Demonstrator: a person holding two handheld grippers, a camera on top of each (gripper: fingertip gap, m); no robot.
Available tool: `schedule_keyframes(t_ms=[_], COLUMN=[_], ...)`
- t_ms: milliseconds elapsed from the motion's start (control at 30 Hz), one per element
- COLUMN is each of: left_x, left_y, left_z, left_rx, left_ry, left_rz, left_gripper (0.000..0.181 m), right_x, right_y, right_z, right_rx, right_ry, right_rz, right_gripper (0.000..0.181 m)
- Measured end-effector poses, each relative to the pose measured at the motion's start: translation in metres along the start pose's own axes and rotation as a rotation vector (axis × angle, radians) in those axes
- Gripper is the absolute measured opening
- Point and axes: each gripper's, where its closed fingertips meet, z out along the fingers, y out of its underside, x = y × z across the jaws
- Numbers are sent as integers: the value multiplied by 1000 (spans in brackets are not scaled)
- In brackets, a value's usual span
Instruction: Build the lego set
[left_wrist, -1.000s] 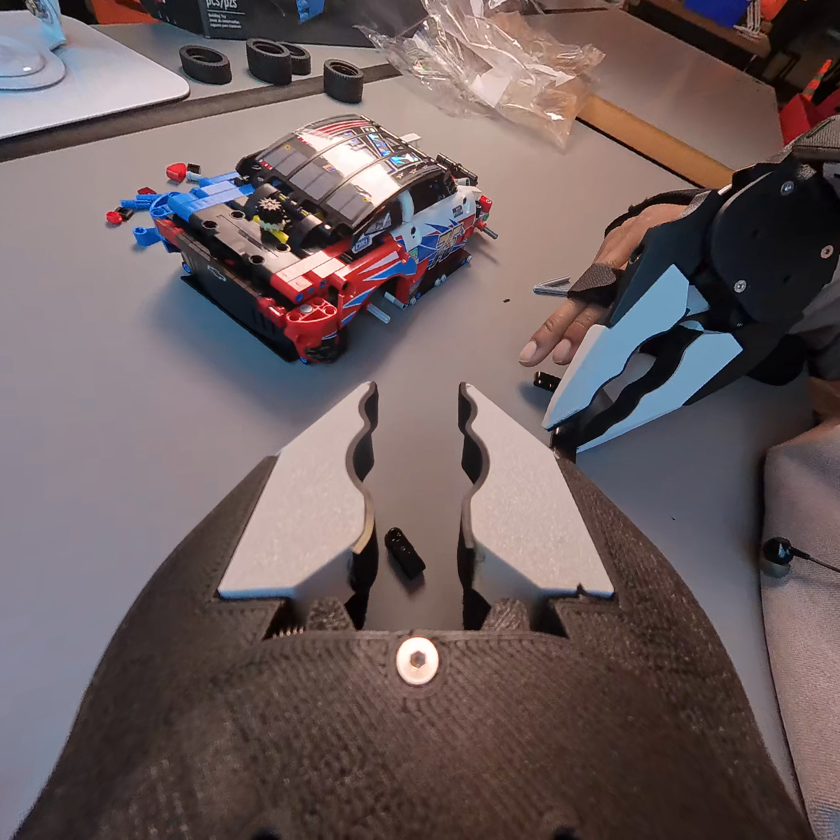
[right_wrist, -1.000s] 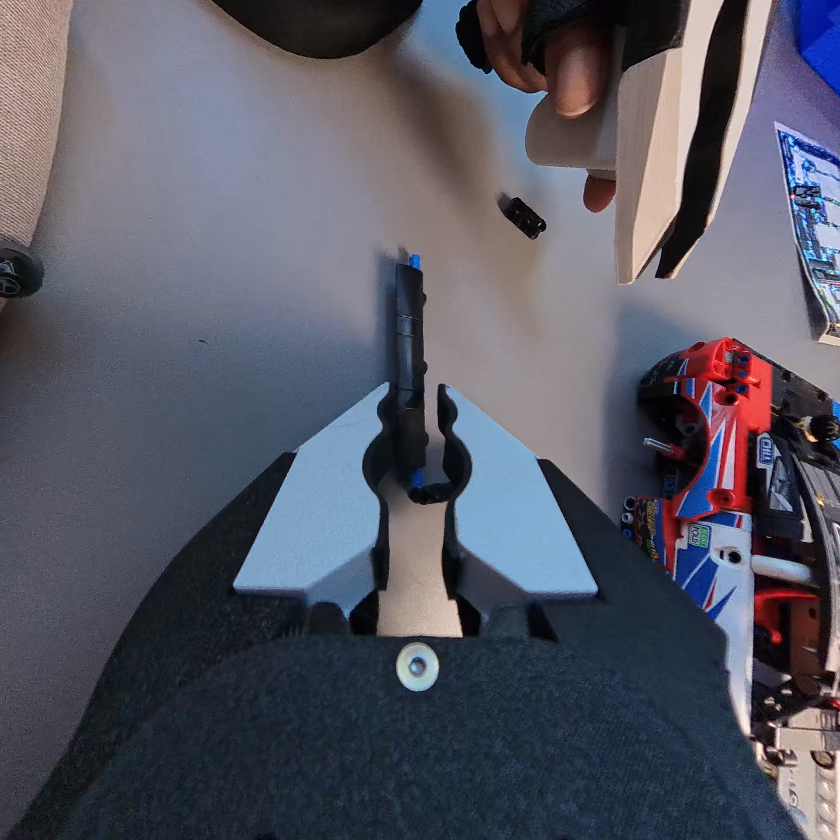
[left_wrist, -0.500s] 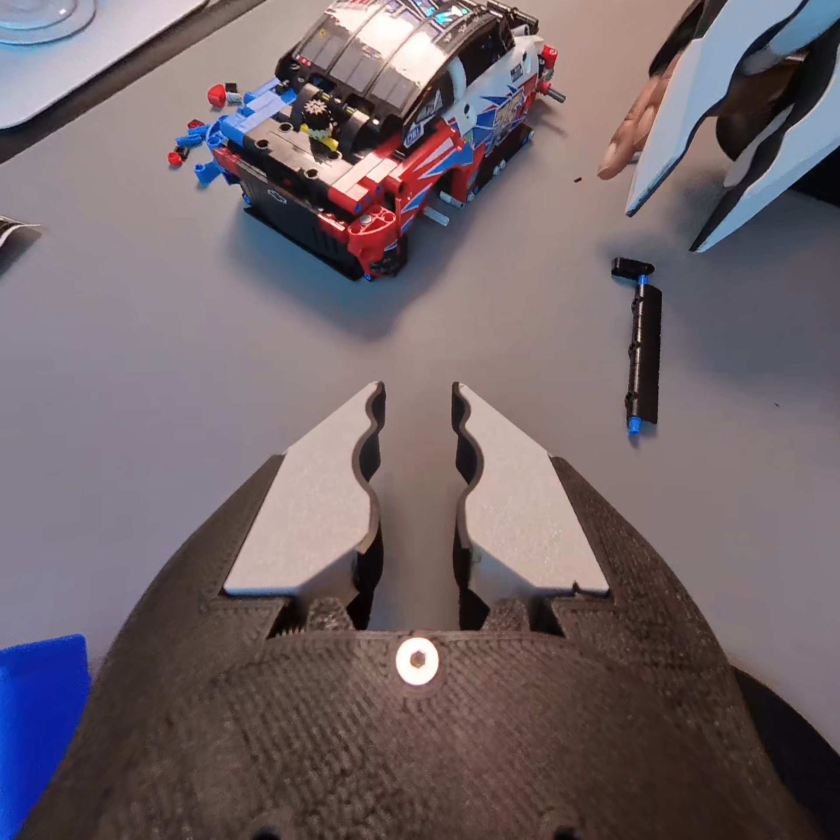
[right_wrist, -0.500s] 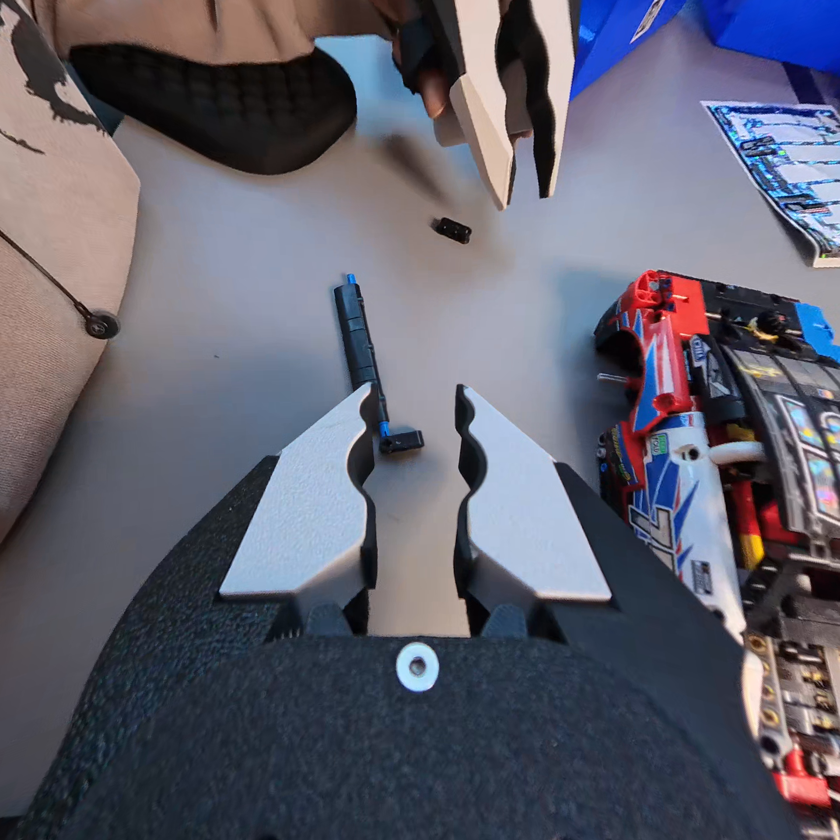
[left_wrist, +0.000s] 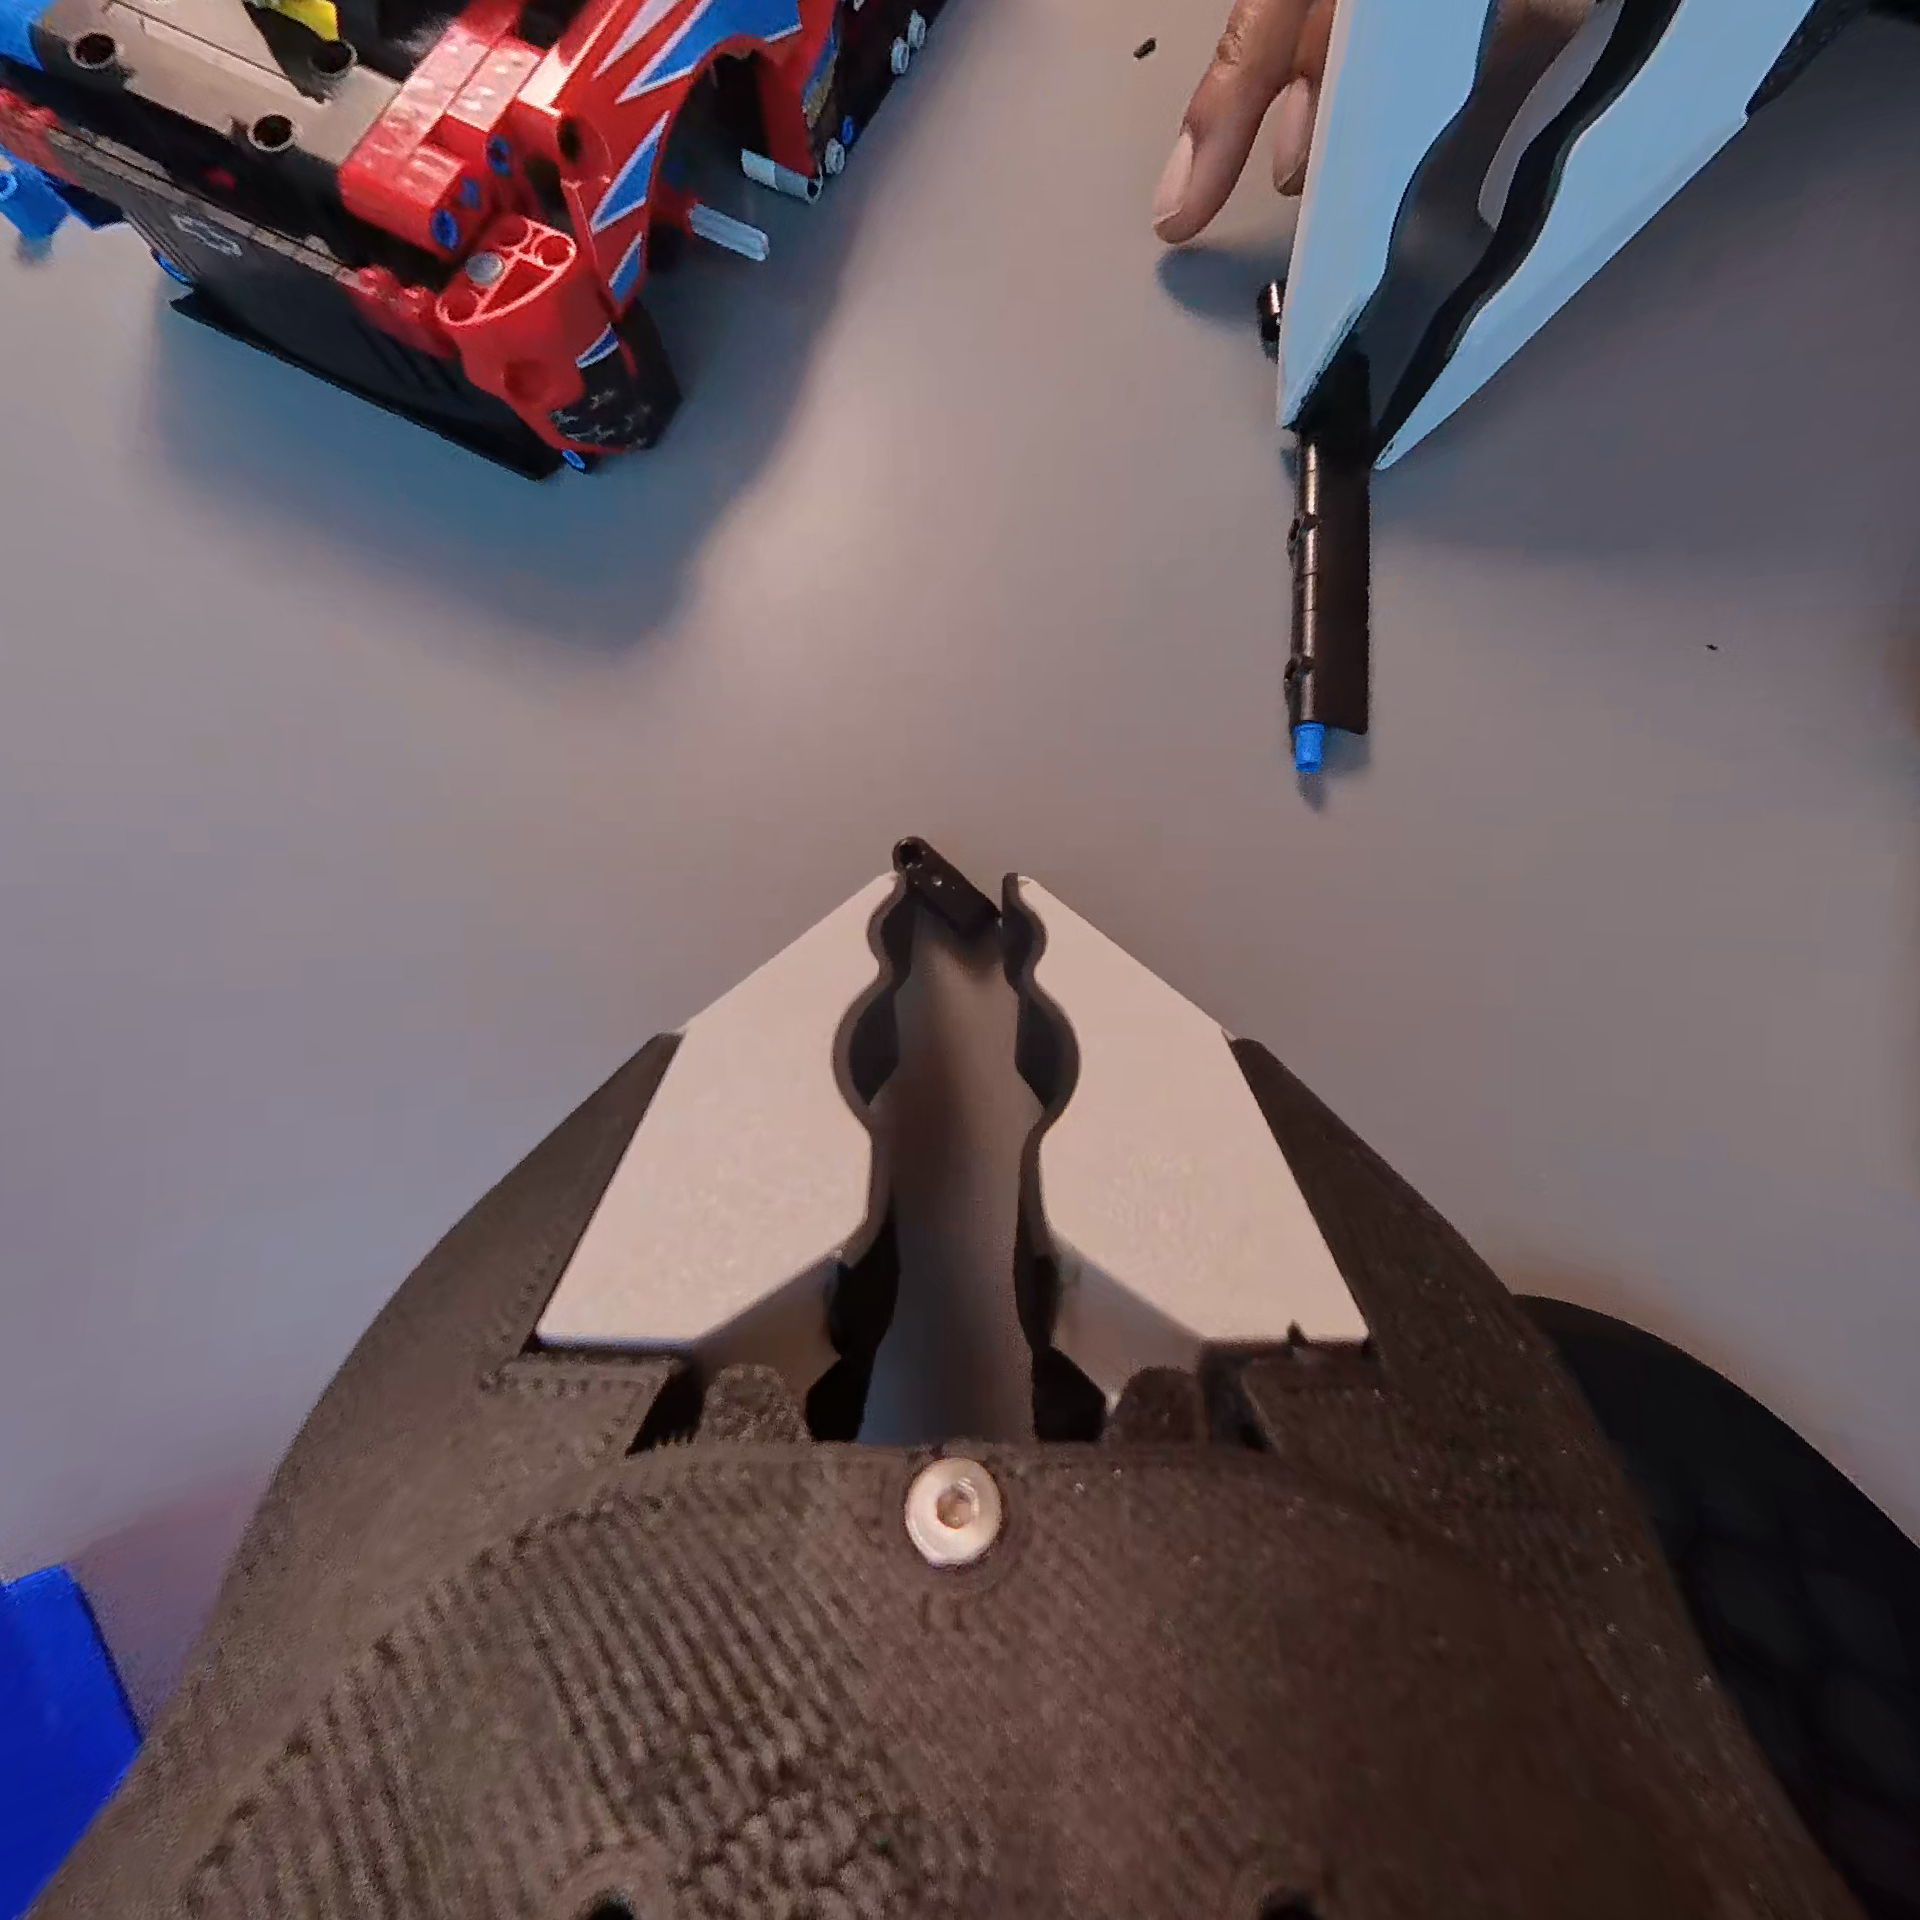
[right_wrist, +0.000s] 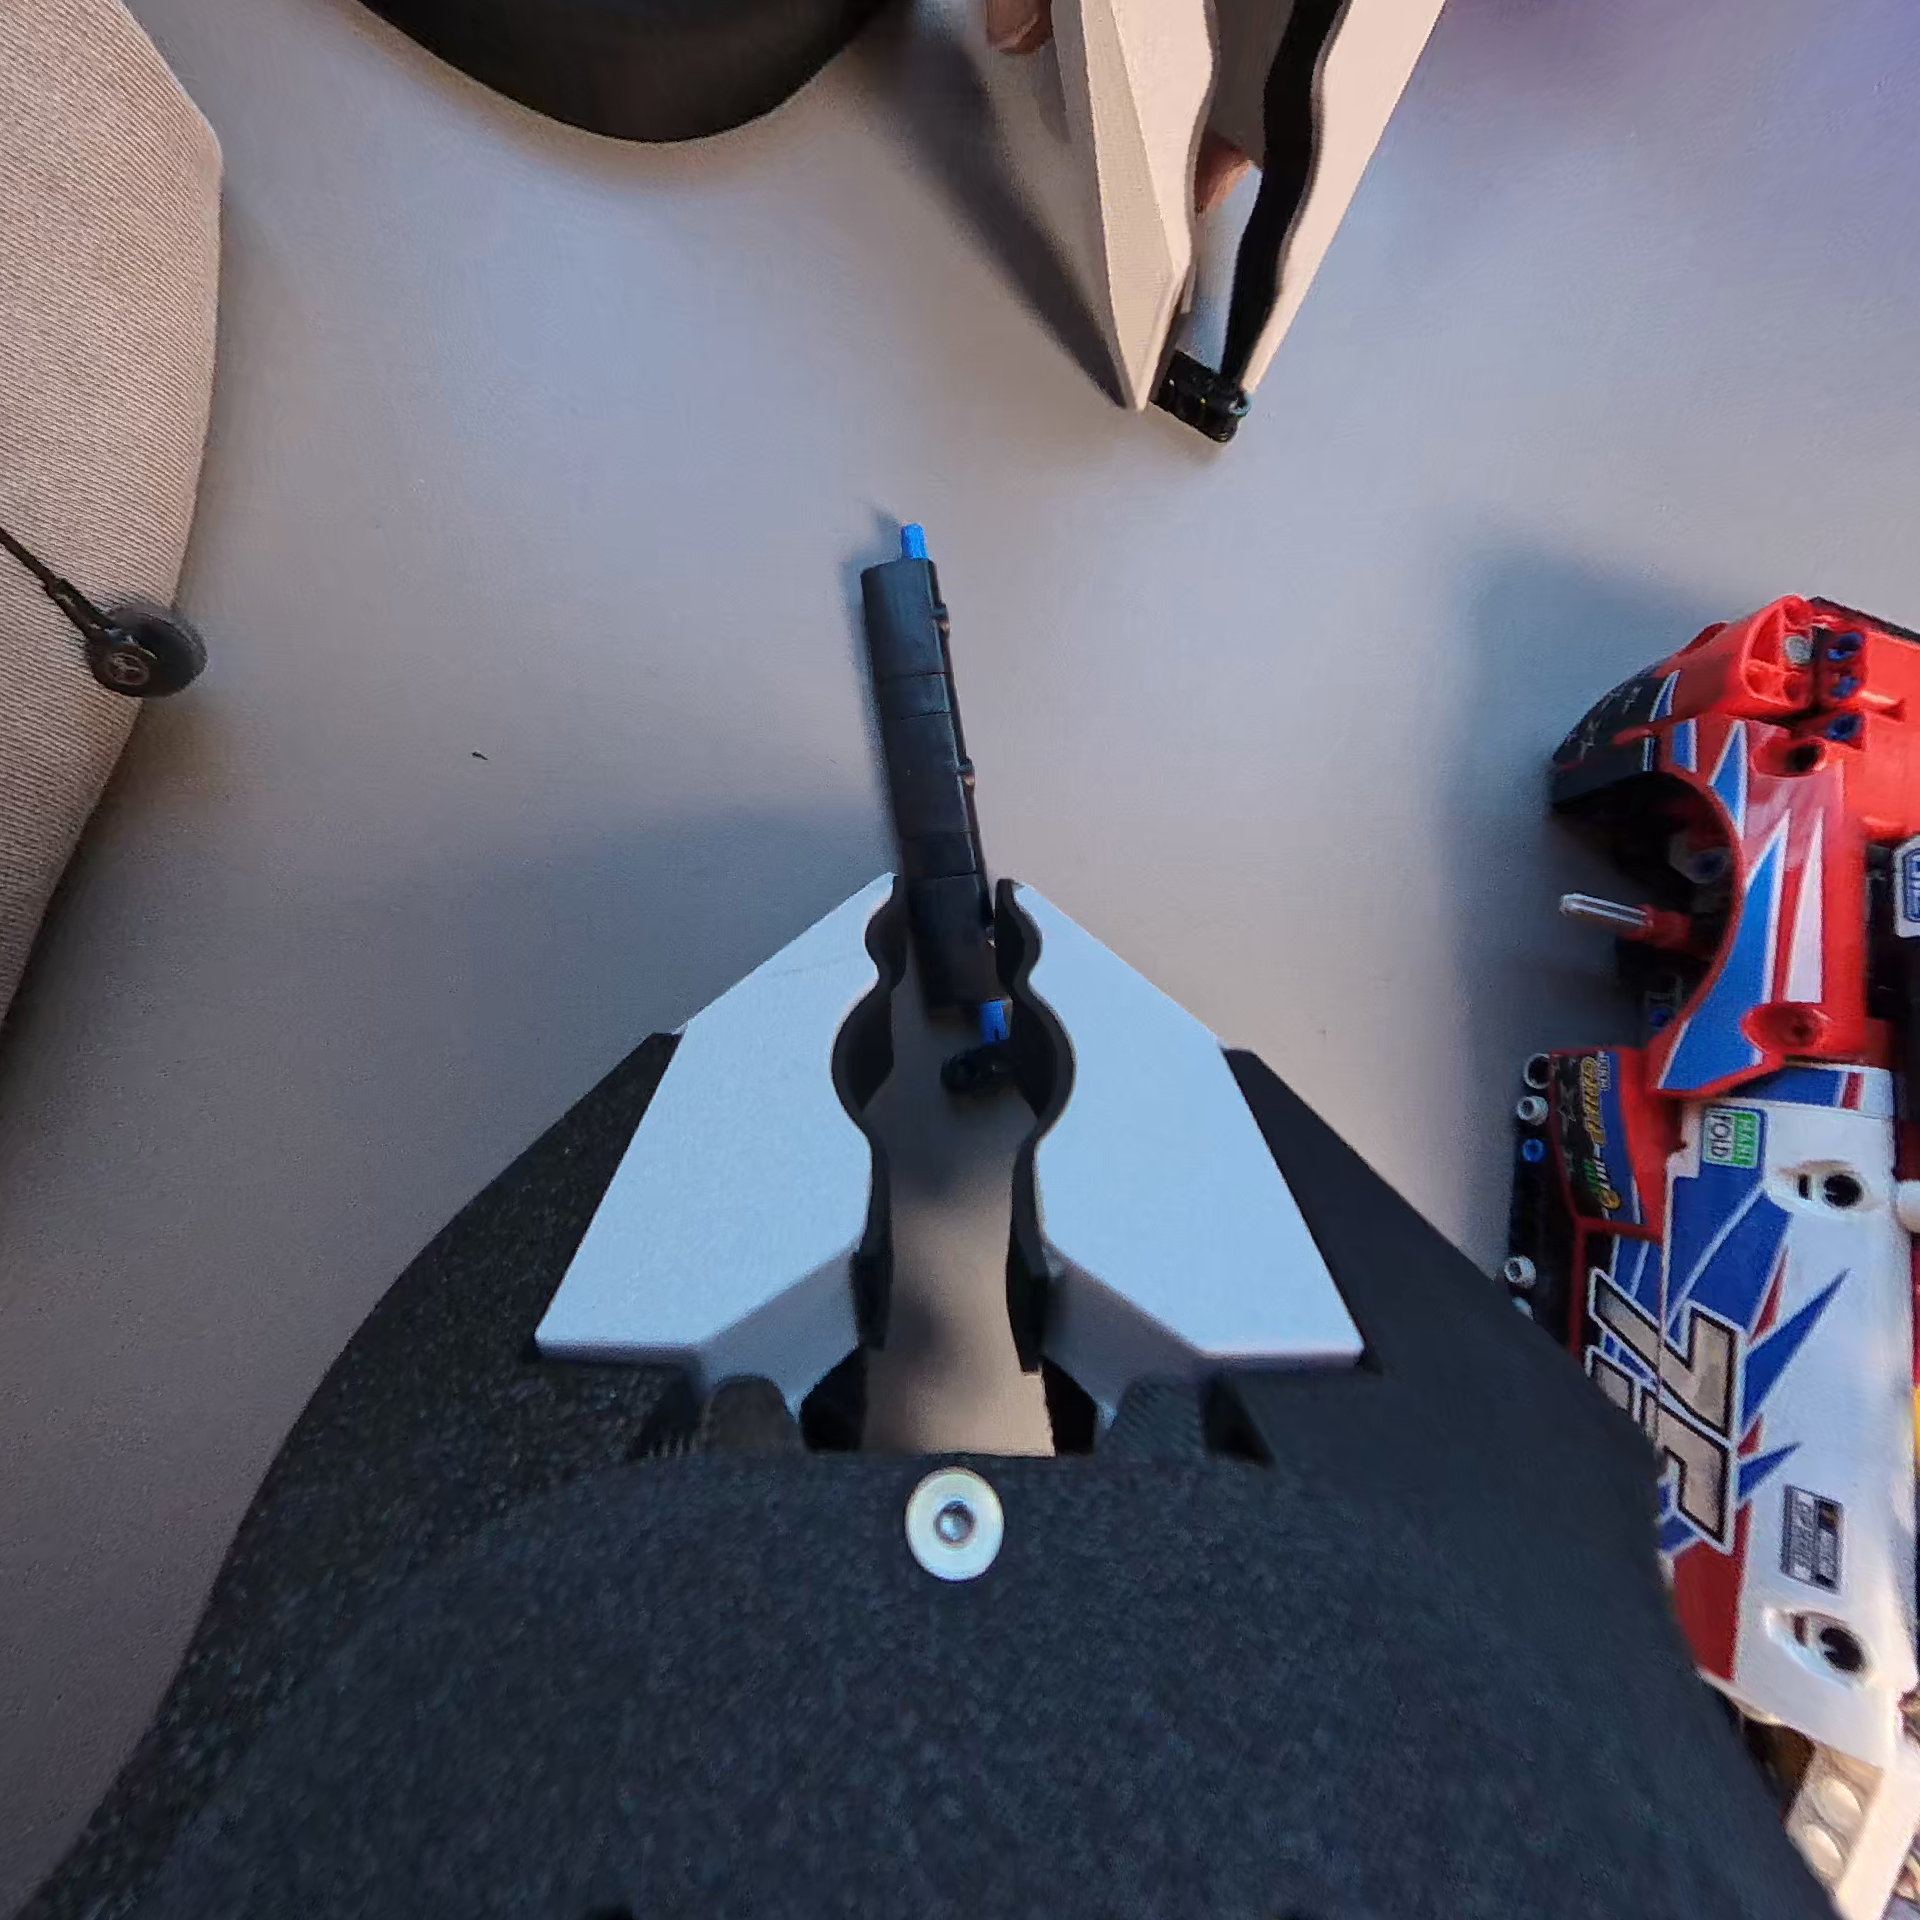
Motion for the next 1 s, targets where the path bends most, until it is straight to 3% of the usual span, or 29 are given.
schedule_keyframes(t_ms=[33, 167, 300, 400, 467, 567, 667, 800, 1000], left_x=[-2, -8, 1, 15, 26, 39, 47, 48, 45], left_y=[-1, -10, -53, -91, -107, -122, -131, -133, -129], left_z=[0, 1, -16, -42, -54, -62, -65, -58, -43], left_rx=[4, 62, 349, 613, 719, 800, 844, 833, 705], left_ry=[-11, -39, 106, 338, 435, 492, 547, 435, -30], left_rz=[1, -33, -199, -374, -392, -376, -391, -318, 90], left_gripper=[14, 9, 8, 7, 7, 7, 7, 7, 8], right_x=[2, 5, 10, 28, 39, 48, 51, 45, 49], right_y=[1, 3, -9, -40, -63, -88, -99, -104, -102], right_z=[0, -1, -9, -32, -51, -72, -77, -70, -64], right_rx=[-6, -16, 60, 272, 456, 690, 808, 809, 791], right_ry=[14, 31, 57, 100, 105, 6, -107, -141, -84], right_rz=[5, 26, 58, 172, 282, 539, 738, 817, 862], right_gripper=[13, 13, 31, 36, 30, 20, 20, 20, 18])
